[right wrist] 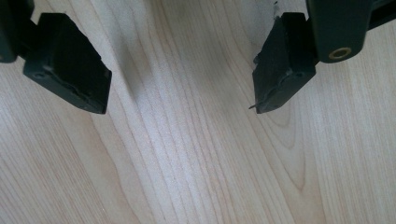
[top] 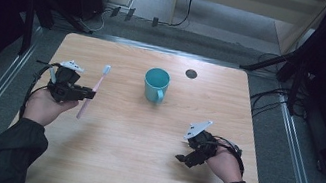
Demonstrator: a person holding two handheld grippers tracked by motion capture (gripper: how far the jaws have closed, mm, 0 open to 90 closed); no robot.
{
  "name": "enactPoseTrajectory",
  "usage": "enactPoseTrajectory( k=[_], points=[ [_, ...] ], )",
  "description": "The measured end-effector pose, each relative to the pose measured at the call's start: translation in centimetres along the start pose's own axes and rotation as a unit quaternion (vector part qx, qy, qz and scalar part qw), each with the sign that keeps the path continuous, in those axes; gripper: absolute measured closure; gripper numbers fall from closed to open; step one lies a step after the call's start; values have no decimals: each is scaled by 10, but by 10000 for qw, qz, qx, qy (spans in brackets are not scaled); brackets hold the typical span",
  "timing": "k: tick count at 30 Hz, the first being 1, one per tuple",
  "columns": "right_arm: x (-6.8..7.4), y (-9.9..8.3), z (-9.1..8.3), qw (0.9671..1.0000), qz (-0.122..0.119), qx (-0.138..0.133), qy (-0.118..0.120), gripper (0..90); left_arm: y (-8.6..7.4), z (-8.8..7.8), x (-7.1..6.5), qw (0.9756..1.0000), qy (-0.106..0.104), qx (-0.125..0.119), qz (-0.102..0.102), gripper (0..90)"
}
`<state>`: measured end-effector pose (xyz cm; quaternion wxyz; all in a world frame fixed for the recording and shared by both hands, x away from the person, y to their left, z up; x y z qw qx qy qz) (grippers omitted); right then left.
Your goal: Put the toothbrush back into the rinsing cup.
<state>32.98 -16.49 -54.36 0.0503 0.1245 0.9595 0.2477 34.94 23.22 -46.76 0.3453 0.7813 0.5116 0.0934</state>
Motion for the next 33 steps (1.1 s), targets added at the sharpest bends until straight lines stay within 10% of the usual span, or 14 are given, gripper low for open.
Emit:
enactPoseTrajectory(
  k=[33],
  points=[
    [1, 2, -1, 10000, -16, -59, 5, 193, 38, 8, -27, 9978, -235, -613, 60, 788]
  ],
)
Point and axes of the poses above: each handheld gripper's, and its own axes: z roughly forward along the jaws, y roughly out of its top, x roughly to its left, the point moved 4 cm from there along z, roughly forward along the jaws, and after that the axes turned 3 degrees about -z, right-handed, at the moved point
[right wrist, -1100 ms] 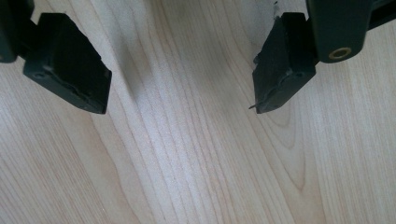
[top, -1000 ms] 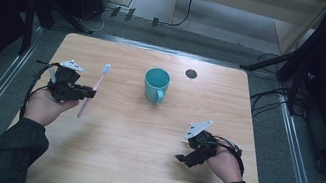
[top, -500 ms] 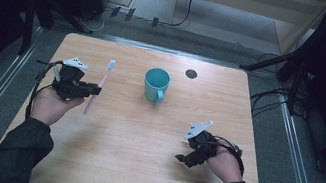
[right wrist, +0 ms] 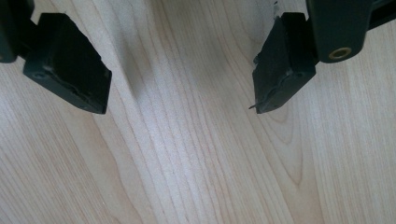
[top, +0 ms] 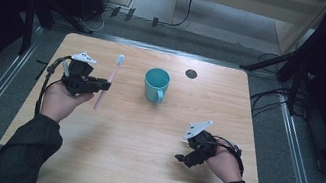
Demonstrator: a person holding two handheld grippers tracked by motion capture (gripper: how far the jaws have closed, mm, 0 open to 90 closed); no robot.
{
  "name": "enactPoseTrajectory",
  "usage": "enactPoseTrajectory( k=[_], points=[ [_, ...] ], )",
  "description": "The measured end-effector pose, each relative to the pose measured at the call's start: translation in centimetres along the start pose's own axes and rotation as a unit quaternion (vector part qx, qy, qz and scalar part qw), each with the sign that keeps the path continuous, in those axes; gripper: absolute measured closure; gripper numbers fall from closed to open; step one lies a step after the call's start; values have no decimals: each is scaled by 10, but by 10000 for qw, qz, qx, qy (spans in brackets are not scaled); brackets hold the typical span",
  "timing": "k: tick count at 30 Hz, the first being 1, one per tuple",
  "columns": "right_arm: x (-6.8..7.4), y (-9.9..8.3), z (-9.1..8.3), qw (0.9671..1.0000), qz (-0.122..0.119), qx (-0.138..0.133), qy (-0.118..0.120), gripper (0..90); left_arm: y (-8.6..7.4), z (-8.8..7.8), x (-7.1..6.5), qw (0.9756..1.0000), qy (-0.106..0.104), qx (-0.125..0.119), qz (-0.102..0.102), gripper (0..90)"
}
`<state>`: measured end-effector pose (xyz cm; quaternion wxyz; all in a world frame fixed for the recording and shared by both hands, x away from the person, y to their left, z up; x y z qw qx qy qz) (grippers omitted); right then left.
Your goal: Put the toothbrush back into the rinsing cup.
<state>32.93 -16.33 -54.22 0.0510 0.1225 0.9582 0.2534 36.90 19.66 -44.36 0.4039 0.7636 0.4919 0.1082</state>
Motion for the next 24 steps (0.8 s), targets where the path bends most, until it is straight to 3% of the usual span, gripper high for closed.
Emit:
enactPoseTrajectory(
  k=[11, 24],
  points=[
    [-1, 1, 0, 10000, -12, 4, -12, 193, 19, 2, -9, 9997, -86, -226, 30, 788],
    [-1, 4, 1, 10000, -44, -11, 19, 193, 43, 9, -20, 9994, -121, -289, 153, 788]
  ],
)
Point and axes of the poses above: each handheld gripper's, and its own axes: z roughly forward along the jaws, y roughly out of its top, x roughly to its left, the point moved 4 cm from there along z, roughly forward along the jaws, and after that the axes turned 3 degrees about -z, right-handed, at the moved point
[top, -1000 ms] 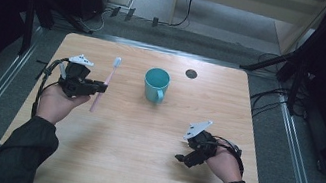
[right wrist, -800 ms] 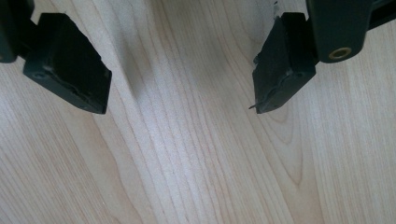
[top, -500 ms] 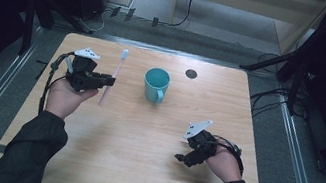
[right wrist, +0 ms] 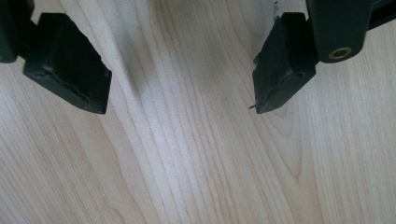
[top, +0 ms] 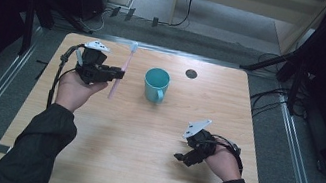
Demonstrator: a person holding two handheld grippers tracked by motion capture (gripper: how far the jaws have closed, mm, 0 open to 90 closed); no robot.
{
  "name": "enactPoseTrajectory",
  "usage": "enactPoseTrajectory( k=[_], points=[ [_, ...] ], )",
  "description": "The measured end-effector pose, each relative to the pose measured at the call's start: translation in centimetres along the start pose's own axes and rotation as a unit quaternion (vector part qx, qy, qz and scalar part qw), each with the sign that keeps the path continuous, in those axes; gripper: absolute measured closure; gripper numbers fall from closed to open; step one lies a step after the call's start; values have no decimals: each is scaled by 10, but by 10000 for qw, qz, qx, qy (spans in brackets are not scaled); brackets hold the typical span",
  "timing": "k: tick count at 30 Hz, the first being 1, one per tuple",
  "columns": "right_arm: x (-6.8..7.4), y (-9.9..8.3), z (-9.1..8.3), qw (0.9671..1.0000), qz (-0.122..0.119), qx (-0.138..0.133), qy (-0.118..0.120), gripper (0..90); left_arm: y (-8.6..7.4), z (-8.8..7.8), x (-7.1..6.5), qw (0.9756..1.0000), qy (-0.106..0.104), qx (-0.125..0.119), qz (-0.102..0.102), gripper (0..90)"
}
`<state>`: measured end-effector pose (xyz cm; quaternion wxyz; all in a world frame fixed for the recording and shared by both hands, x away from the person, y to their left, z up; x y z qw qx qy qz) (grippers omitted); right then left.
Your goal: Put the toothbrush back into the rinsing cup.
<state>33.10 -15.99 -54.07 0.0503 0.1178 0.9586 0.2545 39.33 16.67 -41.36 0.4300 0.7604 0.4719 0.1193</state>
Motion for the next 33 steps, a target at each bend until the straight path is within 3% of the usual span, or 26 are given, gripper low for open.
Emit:
enactPoseTrajectory(
  k=[9, 23, 33],
  points=[
    [-1, 1, 1, 10000, -23, -20, 18, 192, 16, 9, -4, 10000, 6, -6, 75, 788],
    [0, 1, 0, 10000, -23, -22, 23, 193, 31, 25, -13, 9993, -13, -357, 60, 788],
    [0, 1, 0, 10000, -15, -45, 6, 193, 43, 38, -18, 9990, 9, -454, 53, 788]
  ],
)
Point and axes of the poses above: each handheld gripper's, and its own axes: z roughly forward along the jaws, y roughly out of its top, x roughly to its left, the point moved 4 cm from there along z, roughly forward along the jaws, and after that the axes turned 3 degrees about -z, right-handed, at the moved point
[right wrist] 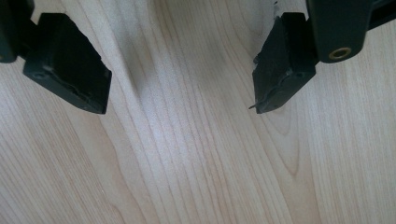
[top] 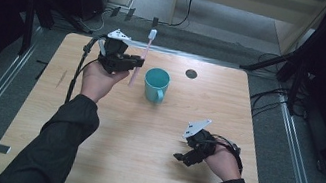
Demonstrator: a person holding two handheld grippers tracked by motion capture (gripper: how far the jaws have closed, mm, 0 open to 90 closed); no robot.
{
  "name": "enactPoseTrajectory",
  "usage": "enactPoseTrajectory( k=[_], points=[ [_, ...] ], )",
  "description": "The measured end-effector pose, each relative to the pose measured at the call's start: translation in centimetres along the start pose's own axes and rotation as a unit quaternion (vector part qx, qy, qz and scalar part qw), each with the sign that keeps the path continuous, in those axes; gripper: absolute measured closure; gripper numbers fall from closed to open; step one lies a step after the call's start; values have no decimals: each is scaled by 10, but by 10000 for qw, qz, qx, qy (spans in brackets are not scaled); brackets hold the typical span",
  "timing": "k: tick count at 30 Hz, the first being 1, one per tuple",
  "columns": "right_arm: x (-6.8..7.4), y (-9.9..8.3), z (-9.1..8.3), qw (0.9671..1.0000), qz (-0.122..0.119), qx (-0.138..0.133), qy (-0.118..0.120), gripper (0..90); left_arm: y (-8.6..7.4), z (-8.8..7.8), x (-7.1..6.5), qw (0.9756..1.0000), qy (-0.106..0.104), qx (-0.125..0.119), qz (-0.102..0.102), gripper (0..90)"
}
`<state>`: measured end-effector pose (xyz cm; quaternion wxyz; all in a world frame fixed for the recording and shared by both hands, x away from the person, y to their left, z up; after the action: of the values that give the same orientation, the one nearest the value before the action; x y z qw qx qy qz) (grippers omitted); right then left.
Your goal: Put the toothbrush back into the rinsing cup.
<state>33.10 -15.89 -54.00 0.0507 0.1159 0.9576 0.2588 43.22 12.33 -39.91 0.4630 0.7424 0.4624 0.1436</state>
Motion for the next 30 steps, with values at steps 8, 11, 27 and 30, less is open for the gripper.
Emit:
enactPoseTrajectory(
  k=[8, 11, 27, 30],
  points=[
    [0, -1, 0, 10000, -11, -1, 19, 193, 10, 11, -5, 10000, -69, -3, 23, 788],
    [0, -1, 0, 10000, -10, -15, 20, 193, 13, 15, -7, 9999, -98, 3, 52, 788],
    [2, -3, -2, 10000, 14, -29, 13, 193, 25, 46, -16, 9997, -172, 151, 84, 788],
    [1, -4, -2, 10000, 20, -25, -3, 193, 26, 51, -14, 9997, -130, 166, 82, 788]
  ],
)
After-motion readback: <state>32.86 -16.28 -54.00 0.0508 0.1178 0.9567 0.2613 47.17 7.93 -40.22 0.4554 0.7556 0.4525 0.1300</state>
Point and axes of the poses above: each handheld gripper's, and its own axes: z roughly forward along the jaws, y roughly out of its top, x roughly to its left, the point moved 4 cm from there along z, roughly forward along the jaws, and after that the axes turned 3 degrees about -z, right-handed, at the moved point
